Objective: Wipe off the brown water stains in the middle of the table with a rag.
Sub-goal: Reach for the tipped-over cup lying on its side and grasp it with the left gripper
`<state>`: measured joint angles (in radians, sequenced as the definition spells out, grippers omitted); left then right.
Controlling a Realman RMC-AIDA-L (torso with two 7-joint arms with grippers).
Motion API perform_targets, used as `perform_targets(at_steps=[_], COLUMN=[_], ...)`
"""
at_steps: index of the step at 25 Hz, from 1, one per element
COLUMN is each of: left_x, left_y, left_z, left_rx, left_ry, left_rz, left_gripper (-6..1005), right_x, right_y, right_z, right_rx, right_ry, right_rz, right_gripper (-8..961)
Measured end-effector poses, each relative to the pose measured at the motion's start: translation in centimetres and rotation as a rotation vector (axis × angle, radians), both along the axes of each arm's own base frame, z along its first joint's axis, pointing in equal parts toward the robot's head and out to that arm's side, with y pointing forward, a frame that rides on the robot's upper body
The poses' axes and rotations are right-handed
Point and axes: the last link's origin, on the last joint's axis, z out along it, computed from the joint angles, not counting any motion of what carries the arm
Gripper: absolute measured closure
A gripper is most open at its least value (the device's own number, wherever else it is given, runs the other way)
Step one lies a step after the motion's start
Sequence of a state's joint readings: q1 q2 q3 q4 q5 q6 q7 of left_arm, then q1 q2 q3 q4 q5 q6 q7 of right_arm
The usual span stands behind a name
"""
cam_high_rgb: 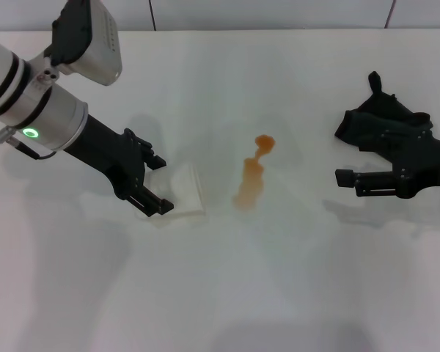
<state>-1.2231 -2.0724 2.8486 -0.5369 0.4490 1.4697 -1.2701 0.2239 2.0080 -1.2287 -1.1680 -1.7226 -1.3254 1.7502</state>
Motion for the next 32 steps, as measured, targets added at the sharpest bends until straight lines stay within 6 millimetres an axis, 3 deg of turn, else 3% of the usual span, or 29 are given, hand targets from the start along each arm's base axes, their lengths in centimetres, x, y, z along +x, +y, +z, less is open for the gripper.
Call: perform_targets(at_steps=[32], left_x=[0.27], left_y=[0.35], left_z=[-0.51], left_rx=[0.008], left_ry=[0.006], left_rz=[-0.022], left_gripper=[133], right_x=[-0.03], right_y=[0.07], right_z=[0.05], right_rx=[0.004], right_ry=[-0.001], right_rz=[0.0], right_gripper=[100])
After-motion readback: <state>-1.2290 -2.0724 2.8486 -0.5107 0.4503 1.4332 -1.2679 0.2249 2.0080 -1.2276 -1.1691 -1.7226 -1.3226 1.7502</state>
